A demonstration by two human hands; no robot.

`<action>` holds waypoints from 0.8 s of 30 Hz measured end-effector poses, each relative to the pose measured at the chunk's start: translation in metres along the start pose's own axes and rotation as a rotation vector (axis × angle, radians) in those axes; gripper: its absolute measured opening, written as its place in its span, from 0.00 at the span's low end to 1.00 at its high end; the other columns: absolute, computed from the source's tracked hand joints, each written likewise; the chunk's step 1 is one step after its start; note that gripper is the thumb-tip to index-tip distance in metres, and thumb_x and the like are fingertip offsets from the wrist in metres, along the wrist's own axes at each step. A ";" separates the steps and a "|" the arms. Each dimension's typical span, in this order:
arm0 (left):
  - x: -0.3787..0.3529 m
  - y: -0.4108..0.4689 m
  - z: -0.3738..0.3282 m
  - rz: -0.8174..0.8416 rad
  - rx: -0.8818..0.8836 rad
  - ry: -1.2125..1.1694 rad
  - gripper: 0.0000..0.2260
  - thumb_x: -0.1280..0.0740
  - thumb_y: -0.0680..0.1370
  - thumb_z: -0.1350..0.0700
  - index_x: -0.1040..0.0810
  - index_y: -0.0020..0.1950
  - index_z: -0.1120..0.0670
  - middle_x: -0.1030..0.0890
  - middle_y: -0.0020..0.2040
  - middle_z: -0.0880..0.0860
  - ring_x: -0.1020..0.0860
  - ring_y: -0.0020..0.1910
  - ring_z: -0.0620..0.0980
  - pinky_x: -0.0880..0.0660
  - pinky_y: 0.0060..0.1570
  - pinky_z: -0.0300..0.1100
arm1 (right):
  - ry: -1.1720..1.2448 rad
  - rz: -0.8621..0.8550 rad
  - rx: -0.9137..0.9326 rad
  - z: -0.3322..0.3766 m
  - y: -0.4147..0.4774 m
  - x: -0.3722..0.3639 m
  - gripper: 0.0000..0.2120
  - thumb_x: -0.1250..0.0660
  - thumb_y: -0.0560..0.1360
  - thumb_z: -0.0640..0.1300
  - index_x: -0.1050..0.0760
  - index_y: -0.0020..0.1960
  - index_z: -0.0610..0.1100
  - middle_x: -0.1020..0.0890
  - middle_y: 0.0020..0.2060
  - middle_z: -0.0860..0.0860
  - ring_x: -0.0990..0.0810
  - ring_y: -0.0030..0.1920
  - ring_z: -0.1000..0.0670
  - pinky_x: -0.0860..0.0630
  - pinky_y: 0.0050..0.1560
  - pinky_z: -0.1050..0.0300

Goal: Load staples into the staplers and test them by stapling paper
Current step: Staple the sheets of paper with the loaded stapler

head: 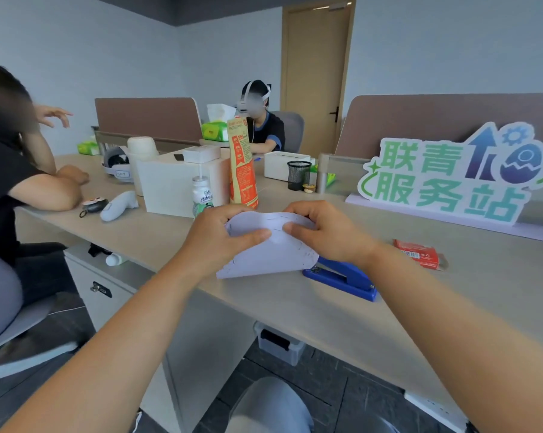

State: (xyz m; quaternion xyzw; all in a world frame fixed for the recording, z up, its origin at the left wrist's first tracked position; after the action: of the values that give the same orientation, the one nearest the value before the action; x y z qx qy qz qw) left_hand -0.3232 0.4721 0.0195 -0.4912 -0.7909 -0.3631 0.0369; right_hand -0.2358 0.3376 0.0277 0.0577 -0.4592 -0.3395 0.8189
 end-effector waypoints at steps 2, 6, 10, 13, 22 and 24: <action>-0.005 0.009 -0.011 0.059 0.031 -0.050 0.05 0.27 0.65 0.50 0.20 0.39 0.43 0.17 0.34 0.41 0.22 0.37 0.40 0.27 0.39 0.37 | 0.034 0.013 0.008 0.004 -0.003 0.015 0.07 0.39 0.76 0.37 0.24 0.46 0.35 0.24 0.39 0.45 0.28 0.39 0.50 0.32 0.38 0.62; -0.024 0.022 -0.026 0.195 0.054 -0.108 0.15 0.29 0.66 0.50 0.19 0.46 0.60 0.19 0.41 0.63 0.23 0.39 0.51 0.29 0.39 0.42 | 0.143 0.057 -0.020 0.004 -0.014 0.042 0.10 0.35 0.74 0.39 0.25 0.46 0.30 0.25 0.38 0.41 0.26 0.38 0.47 0.32 0.40 0.55; -0.050 0.030 -0.039 0.261 0.101 -0.182 0.05 0.29 0.72 0.57 0.19 0.41 0.59 0.21 0.36 0.53 0.23 0.34 0.45 0.29 0.29 0.30 | 0.194 0.084 -0.079 -0.003 -0.028 0.067 0.03 0.32 0.73 0.37 0.21 0.42 0.38 0.19 0.38 0.46 0.21 0.39 0.51 0.25 0.41 0.55; -0.071 0.037 -0.043 0.298 0.095 -0.245 0.03 0.28 0.70 0.56 0.18 0.37 0.52 0.18 0.32 0.47 0.21 0.34 0.44 0.26 0.33 0.35 | 0.218 0.051 -0.109 -0.013 -0.040 0.084 0.08 0.32 0.72 0.35 0.20 0.36 0.45 0.18 0.32 0.54 0.20 0.34 0.55 0.24 0.35 0.64; -0.114 0.048 -0.087 -0.051 -0.542 0.087 0.12 0.32 0.70 0.48 0.18 0.44 0.56 0.20 0.36 0.44 0.22 0.38 0.44 0.27 0.43 0.35 | 0.021 -0.248 -0.151 -0.036 -0.082 0.137 0.05 0.26 0.67 0.40 0.21 0.37 0.48 0.19 0.34 0.56 0.22 0.35 0.61 0.27 0.33 0.72; -0.124 0.046 -0.100 -0.154 -0.757 0.286 0.12 0.33 0.72 0.49 0.18 0.44 0.56 0.18 0.37 0.49 0.24 0.40 0.47 0.31 0.43 0.44 | -0.052 -0.346 -0.119 -0.036 -0.095 0.149 0.05 0.26 0.67 0.39 0.21 0.38 0.46 0.20 0.35 0.56 0.23 0.37 0.60 0.27 0.36 0.71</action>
State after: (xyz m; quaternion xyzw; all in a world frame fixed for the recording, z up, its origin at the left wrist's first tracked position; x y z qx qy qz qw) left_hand -0.2523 0.3292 0.0662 -0.3542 -0.6226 -0.6948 -0.0640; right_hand -0.2032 0.1667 0.0745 0.0785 -0.4426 -0.5030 0.7382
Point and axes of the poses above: each hand's wrist, its own y-axis towards the middle knuckle, its own x-axis out of the back of the hand, z = x × y, the point moved 5 cm from there along y, towards the middle knuckle
